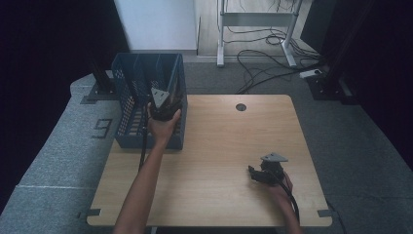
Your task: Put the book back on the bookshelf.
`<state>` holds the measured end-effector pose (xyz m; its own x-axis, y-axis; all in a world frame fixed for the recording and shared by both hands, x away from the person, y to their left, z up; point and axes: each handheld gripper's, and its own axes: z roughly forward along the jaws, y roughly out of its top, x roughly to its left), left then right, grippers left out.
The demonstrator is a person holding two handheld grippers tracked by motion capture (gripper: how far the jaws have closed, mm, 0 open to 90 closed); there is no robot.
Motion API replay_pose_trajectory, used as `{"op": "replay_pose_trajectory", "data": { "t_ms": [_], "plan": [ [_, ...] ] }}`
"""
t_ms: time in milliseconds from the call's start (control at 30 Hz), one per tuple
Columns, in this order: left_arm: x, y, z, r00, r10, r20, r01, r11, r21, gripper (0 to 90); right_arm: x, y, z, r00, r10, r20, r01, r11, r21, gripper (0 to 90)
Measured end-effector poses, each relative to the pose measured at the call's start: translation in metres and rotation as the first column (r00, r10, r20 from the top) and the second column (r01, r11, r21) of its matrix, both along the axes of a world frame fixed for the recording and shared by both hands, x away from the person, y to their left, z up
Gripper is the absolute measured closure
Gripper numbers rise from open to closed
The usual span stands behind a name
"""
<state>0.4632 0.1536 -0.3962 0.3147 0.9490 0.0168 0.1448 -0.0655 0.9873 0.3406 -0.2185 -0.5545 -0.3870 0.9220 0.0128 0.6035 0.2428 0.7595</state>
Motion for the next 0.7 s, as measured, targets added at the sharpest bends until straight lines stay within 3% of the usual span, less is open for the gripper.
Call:
{"op": "replay_pose_trajectory", "data": {
  "t_ms": [400, 700],
  "plan": [
    [-0.007, 0.007, 0.003, 0.9991, -0.031, -0.03, 0.031, 0.9995, -0.003, 37.2, 0.0, 0.0, 0.0, 1.0, 0.0, 0.001, 0.0, 1.0, 0.0, 28.8],
    [-0.022, 0.015, 0.003, 0.9967, -0.062, -0.053, 0.062, 0.998, 0.011, 34.5, 0.0, 0.0, 0.0, 1.0, 0.0, 0.001, 0.0, 1.0, -0.002, 28.8]
  ]
}}
